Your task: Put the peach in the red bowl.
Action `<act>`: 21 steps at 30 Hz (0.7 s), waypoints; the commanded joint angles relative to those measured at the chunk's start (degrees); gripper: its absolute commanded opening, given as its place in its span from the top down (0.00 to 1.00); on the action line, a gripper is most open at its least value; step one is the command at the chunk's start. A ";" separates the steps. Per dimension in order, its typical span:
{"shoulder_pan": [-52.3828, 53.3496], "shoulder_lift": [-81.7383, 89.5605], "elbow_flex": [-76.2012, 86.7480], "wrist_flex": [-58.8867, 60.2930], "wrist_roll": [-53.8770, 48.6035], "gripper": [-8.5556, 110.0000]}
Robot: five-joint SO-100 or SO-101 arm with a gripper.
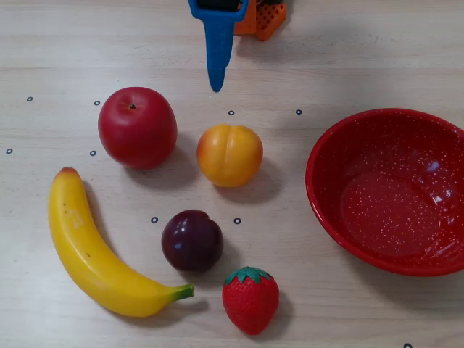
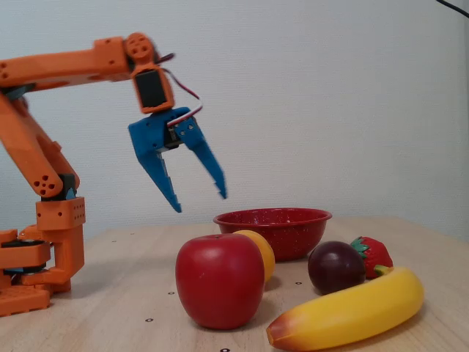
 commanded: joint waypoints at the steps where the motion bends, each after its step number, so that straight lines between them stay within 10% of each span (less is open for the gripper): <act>1: 1.67 -6.77 -11.69 6.06 -2.90 0.60; 21: 2.20 -42.36 -35.77 5.80 -1.14 0.53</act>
